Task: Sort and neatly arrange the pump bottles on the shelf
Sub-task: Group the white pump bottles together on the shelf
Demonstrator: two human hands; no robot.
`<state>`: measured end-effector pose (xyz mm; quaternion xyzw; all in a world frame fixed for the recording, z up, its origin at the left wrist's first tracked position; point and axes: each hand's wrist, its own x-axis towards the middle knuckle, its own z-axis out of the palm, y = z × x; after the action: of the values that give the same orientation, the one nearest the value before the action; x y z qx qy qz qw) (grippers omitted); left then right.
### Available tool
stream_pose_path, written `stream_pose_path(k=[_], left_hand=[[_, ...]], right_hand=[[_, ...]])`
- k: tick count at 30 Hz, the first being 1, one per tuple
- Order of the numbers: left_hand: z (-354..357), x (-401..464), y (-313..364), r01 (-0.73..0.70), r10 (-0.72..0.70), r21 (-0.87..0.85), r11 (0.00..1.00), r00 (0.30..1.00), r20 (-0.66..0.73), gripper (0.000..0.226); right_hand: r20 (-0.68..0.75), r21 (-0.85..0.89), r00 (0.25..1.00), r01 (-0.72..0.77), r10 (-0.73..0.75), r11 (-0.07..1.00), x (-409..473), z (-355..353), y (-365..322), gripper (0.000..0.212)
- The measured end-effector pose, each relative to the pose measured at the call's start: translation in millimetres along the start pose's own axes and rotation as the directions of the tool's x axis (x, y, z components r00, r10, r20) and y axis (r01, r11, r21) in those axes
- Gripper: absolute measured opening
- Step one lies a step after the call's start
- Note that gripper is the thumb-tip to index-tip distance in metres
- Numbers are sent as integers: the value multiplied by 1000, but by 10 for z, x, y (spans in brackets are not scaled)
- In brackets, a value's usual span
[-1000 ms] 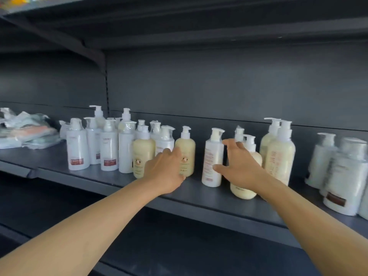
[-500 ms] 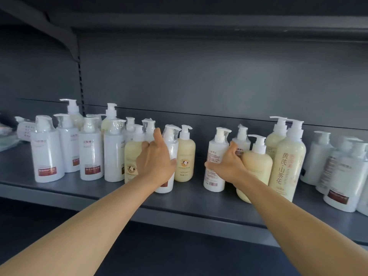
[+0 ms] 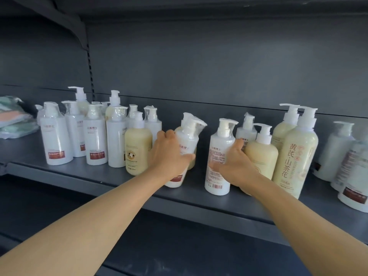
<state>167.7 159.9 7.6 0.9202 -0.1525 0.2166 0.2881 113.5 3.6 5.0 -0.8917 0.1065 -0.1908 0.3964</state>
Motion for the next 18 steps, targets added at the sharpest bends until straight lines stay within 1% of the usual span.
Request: stream_pose_path(k=[2, 4, 6, 7, 9, 10, 12, 14, 18], left_hand=[[-18, -31, -18, 29, -24, -140, 990, 999, 36, 56], [-33, -99, -29, 40, -29, -223, 974, 998, 54, 51], [-29, -170, -60, 66, -36, -292, 954, 993, 109, 52], [-12, -207, -85, 88, -38, -316, 945, 986, 161, 56], [35, -279, -150, 126, -42, -328, 936, 967, 253, 62], [53, -305, -180, 136, -46, -325, 936, 962, 270, 64], [68, -323, -213, 143, -55, -319, 937, 961, 272, 63], [51, -344, -186, 129, -45, -302, 945, 962, 271, 64], [58, -458, -60, 81, 12, -310, 947, 958, 286, 70]], right_hand=[[6, 21, 1000, 9, -10, 1000, -72, -42, 8, 52], [7, 64, 1000, 14, -14, 998, -135, -62, 26, 53], [13, 110, 1000, 2, -4, 994, -195, -44, 53, 58], [18, 107, 1000, -4, 2, 994, -227, -18, 72, 61], [14, 55, 1000, -2, 1, 998, -297, 46, 109, 66], [-1, 28, 1000, 5, -5, 1000, -324, 74, 119, 64], [-33, 2, 999, 18, -18, 1000, -361, 100, 134, 59], [-45, 3, 999, 5, -5, 1000, -400, 83, 141, 59], [-59, 25, 998, -35, 37, 999, -586, -67, 164, 59]])
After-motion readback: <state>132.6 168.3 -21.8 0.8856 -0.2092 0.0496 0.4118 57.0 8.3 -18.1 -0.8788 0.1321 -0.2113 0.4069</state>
